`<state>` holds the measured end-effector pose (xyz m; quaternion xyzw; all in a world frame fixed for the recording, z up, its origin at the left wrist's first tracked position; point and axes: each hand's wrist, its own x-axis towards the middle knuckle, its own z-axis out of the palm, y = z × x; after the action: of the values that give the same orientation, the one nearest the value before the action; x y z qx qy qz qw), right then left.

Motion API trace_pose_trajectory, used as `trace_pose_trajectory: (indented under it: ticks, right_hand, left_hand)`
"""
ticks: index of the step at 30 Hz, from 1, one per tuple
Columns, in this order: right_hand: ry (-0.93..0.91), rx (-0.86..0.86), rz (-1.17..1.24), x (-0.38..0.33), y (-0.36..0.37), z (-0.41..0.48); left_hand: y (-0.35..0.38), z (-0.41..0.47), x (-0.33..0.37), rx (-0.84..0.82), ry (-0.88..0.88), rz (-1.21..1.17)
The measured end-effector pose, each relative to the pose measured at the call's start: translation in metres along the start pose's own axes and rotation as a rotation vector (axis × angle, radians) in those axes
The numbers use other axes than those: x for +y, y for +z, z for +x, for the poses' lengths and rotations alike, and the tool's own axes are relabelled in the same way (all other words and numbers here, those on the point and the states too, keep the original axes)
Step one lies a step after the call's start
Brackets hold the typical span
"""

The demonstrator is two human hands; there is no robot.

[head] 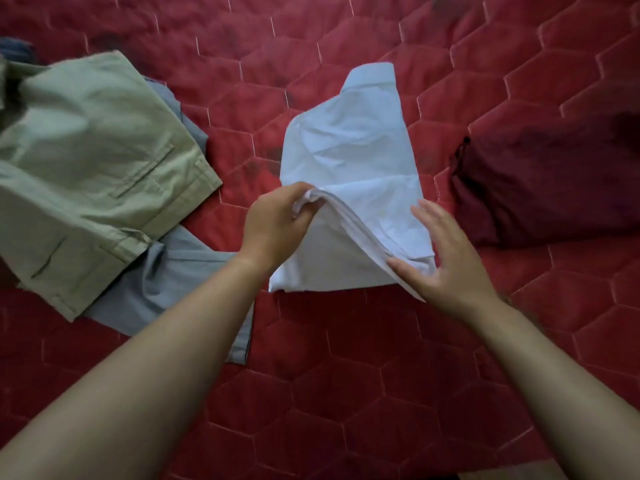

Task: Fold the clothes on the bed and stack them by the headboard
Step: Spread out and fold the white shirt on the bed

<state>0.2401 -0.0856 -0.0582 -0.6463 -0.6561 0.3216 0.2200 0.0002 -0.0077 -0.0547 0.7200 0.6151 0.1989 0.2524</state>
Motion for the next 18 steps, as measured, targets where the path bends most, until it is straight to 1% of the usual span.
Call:
trace_pose_trajectory:
  ticks: [2,5,8,9,10,12,14,15,16,17,18]
  right_hand:
    - [-0.003,0.097,-0.011,-0.015,-0.016,0.018]
    - [-0.061,0.186,-0.036,-0.031,-0.03,0.052]
    - [-0.125,0.221,-0.089,-0.035,-0.024,0.085]
    - [-0.13,0.224,-0.119,-0.034,-0.019,0.096]
    - [-0.132,0.222,-0.161,-0.03,-0.012,0.106]
    - [-0.117,0.175,-0.249,-0.02,0.004,0.126]
    - [-0.096,0.078,-0.304,-0.008,0.023,0.145]
    - [-0.09,0.032,-0.328,-0.002,0.032,0.153]
    - [-0.083,-0.008,-0.356,0.005,0.041,0.16]
    - [-0.074,-0.044,-0.389,0.012,0.049,0.166]
    - [-0.063,-0.07,-0.418,0.018,0.055,0.172]
  left_hand:
    - [-0.006,0.035,0.01,0.049,-0.08,-0.022]
    - [-0.01,0.085,0.008,0.135,-0.224,-0.031]
    - [-0.005,0.114,-0.005,0.206,-0.397,-0.11]
    - [-0.001,0.116,-0.008,0.214,-0.417,-0.077]
    - [0.004,0.114,-0.012,0.214,-0.385,0.003]
    - [0.017,0.1,-0.016,0.193,-0.201,0.188]
    - [0.034,0.083,-0.024,0.06,0.016,0.306]
    - [0.043,0.076,-0.031,-0.029,0.082,0.348]
    - [0.052,0.072,-0.039,-0.113,0.098,0.38]
    - [0.06,0.072,-0.047,-0.174,0.075,0.399]
    - [0.067,0.074,-0.054,-0.201,0.036,0.404]
